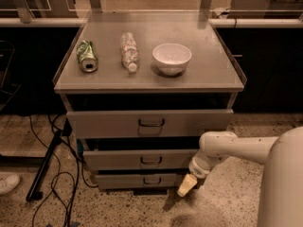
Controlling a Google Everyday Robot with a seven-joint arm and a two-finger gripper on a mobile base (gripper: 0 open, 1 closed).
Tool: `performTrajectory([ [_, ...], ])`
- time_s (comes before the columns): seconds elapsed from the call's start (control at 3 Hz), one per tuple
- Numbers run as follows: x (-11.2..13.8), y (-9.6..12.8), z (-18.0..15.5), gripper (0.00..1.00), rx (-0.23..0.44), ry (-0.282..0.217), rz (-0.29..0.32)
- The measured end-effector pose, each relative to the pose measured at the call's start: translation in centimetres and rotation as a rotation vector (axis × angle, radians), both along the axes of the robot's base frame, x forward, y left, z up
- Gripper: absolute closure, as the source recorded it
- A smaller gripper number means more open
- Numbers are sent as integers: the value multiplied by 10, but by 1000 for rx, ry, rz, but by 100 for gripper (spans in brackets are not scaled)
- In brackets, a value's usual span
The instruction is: Close middle drawer
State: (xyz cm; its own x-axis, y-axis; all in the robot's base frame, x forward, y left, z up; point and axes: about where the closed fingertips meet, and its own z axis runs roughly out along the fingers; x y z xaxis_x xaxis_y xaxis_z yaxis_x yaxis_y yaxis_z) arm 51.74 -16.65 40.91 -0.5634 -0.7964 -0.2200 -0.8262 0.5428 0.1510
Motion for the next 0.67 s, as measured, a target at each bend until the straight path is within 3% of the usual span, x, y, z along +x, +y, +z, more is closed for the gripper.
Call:
performTrajectory([
  [0.33,0,0,0,39,0,0,0],
  [0.67,6,0,-2,62,-8,-17,-39],
])
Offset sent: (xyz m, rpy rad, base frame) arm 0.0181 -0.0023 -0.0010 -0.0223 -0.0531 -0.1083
